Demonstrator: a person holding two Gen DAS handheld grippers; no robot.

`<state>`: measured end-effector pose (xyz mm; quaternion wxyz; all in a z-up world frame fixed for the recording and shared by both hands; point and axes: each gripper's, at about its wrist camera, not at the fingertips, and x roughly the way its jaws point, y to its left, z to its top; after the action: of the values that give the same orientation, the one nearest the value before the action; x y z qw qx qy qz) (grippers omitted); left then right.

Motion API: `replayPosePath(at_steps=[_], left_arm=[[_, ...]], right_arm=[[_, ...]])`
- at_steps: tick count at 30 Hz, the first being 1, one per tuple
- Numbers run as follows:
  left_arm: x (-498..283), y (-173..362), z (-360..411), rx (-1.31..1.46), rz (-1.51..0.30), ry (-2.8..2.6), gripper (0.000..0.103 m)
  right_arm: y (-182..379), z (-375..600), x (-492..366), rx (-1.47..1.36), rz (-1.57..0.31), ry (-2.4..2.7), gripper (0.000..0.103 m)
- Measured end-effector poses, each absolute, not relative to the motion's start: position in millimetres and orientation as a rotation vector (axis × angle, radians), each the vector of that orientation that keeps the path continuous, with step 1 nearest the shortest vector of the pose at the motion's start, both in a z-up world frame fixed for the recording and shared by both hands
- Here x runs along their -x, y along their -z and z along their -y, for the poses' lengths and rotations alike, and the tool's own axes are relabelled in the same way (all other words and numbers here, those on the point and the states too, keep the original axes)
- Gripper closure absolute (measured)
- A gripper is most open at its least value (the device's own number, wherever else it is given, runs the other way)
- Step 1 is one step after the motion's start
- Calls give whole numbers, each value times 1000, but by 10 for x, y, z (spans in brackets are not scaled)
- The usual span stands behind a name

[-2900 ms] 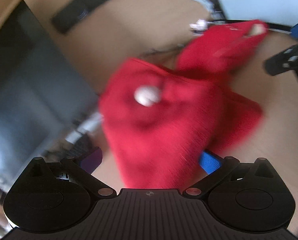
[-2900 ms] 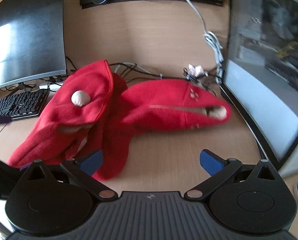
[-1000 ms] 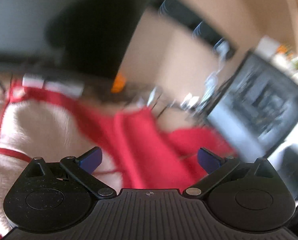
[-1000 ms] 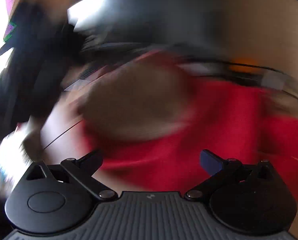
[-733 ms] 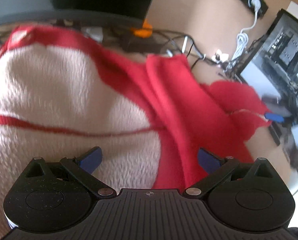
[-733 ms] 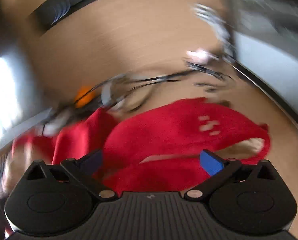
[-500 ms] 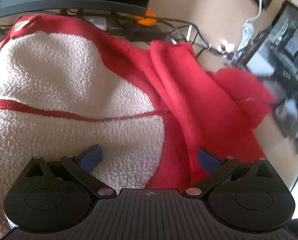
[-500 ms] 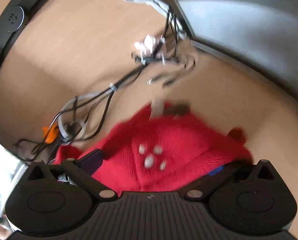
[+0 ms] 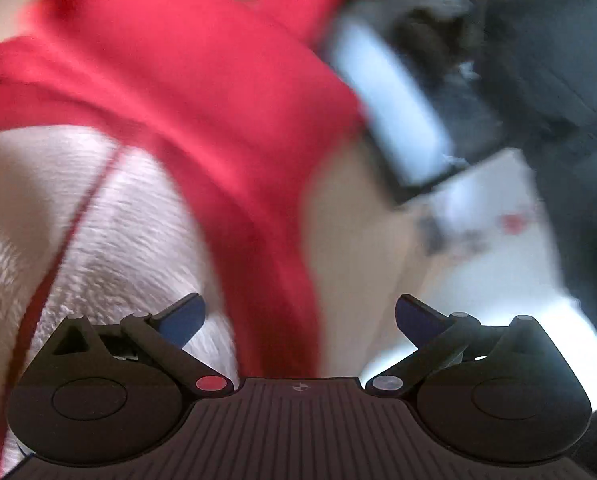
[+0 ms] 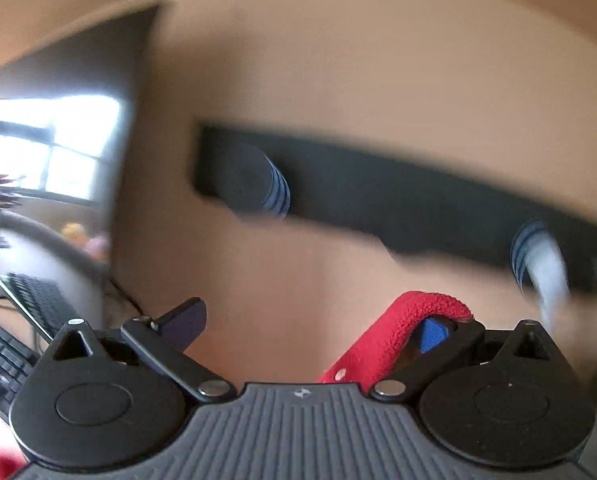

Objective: Fold clothes

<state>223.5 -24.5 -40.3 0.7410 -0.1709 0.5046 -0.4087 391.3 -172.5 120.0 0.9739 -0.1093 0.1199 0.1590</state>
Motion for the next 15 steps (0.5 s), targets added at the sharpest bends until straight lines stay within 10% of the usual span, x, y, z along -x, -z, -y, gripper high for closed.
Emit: replayPosePath(at_steps=[15], left_arm=[[-2395,459,-714,-82,-890,414,0]], right_arm=[[-64,2051,-2883,99,-741,-337,0]])
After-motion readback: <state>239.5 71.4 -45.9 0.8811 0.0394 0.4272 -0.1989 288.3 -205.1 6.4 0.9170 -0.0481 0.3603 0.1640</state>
